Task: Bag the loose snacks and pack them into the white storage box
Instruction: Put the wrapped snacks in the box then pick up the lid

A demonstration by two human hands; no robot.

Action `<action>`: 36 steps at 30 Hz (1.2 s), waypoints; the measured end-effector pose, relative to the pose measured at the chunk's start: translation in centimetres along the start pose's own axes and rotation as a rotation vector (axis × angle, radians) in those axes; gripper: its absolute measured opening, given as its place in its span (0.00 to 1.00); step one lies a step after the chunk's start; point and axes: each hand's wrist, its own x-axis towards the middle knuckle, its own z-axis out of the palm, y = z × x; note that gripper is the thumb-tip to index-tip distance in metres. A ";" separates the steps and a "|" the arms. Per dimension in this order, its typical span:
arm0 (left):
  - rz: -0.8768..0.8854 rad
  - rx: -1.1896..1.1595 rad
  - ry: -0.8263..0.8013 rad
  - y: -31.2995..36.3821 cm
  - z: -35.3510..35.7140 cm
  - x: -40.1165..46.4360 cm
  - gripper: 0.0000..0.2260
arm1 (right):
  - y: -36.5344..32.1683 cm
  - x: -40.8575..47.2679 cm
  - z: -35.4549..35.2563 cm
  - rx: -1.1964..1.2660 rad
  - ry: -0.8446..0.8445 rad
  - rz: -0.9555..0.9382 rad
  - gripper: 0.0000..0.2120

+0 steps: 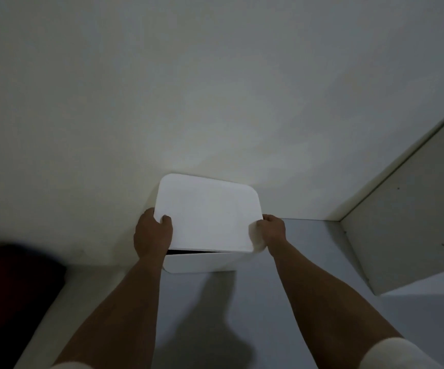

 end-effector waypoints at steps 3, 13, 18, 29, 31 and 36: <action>-0.030 -0.040 0.044 -0.5 0.2 0.3 0.15 | 0.1 0.1 0.4 0.027 0.013 0.000 0.18; -0.060 -0.125 0.053 -2.3 0.8 0.9 0.13 | 1.1 -0.2 1.0 0.214 0.064 0.000 0.15; -0.072 -0.141 0.048 -2.5 0.9 1.2 0.11 | 1.7 -0.4 1.2 0.272 0.042 -0.001 0.15; 0.046 -0.088 0.061 -3.4 2.2 1.6 0.15 | 3.5 -0.7 2.1 0.323 0.056 -0.070 0.16; 0.055 -0.089 0.050 -3.2 2.2 2.2 0.14 | 3.7 -0.3 2.1 0.352 0.047 -0.033 0.16; 0.102 -0.068 0.069 -3.0 2.6 2.8 0.14 | 3.9 0.2 2.2 0.346 0.062 -0.044 0.16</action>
